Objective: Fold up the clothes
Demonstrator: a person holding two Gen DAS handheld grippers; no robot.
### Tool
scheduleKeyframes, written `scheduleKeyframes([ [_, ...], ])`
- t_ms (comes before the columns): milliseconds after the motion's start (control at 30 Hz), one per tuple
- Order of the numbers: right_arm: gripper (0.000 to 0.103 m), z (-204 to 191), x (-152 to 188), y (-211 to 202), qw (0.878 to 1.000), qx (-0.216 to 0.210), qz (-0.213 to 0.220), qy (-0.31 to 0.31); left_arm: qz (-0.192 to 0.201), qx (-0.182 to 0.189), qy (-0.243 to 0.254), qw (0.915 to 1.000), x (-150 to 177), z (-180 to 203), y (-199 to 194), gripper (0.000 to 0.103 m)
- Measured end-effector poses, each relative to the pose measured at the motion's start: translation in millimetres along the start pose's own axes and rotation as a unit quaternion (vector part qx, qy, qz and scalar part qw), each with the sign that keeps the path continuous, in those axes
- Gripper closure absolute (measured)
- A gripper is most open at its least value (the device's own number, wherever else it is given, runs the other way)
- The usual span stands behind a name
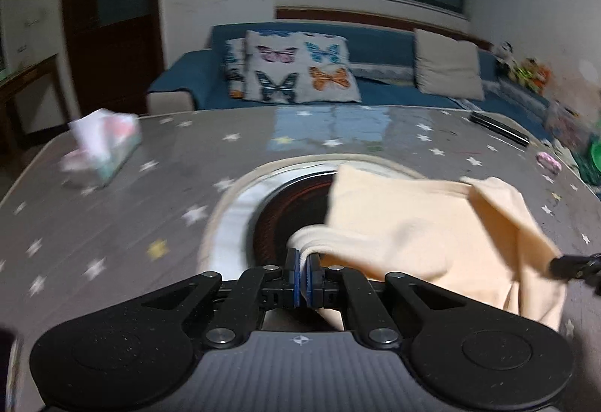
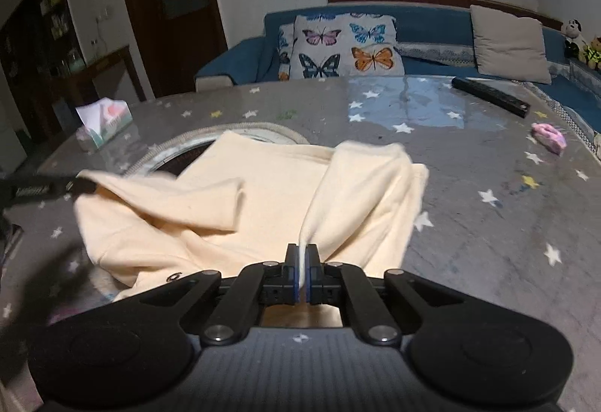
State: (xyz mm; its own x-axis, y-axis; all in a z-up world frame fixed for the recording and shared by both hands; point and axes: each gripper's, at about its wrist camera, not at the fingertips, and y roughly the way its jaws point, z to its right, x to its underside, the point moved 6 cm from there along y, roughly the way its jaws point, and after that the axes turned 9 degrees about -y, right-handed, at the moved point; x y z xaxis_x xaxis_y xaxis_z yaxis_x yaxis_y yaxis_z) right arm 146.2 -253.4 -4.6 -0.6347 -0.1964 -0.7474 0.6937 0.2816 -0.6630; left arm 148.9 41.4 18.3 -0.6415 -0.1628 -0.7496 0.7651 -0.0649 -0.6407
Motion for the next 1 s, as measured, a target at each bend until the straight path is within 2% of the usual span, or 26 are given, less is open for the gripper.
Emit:
scheduleKeyframes([
  [167, 0.101, 6.1, 23.9, -36.8, 1.000, -0.005, -0.002, 0.004, -0.011, -0.021, -0.030, 0.9993, 31.1, -35.6, -32.7, 0.099],
  [333, 0.101, 10.7, 61.0, -54.7, 0.999, -0.001, -0.046, 0.000, -0.031, -0.043, -0.040, 0.9978, 65.0, -57.3, -53.5, 0.099],
  [467, 0.096, 10.8, 63.2, -60.8, 0.998, 0.016, -0.053, -0.025, -0.047, -0.043, -0.035, 0.9973, 75.2, -60.5, -59.1, 0.098],
  [533, 0.085, 6.4, 52.8, -63.3, 0.998, 0.018, -0.037, -0.044, -0.051, -0.044, -0.030, 0.9972, 77.3, -60.9, -60.9, 0.091],
  [600, 0.084, -2.2, 40.7, -61.4, 0.998, 0.015, -0.021, -0.063, -0.056, -0.046, -0.025, 0.9971, 79.4, -61.3, -62.7, 0.086],
  [667, 0.083, -13.9, 26.9, -50.6, 0.996, 0.007, -0.009, -0.086, -0.047, -0.049, -0.017, 0.9975, 75.1, -58.7, -63.4, 0.071],
  [767, 0.073, -25.6, 14.2, -22.4, 0.994, 0.000, -0.011, -0.109, -0.033, -0.052, -0.006, 0.9981, 66.6, -56.4, -64.6, 0.058],
  [867, 0.071, -35.3, 9.9, 10.0, 0.991, -0.002, -0.027, -0.132, -0.027, -0.054, -0.002, 0.9982, 58.6, -57.3, -65.7, 0.051],
  [1000, 0.073, -36.9, 14.0, 46.3, 0.987, 0.008, -0.056, -0.150, -0.020, -0.061, -0.004, 0.9979, 47.1, -60.5, -63.3, 0.048],
])
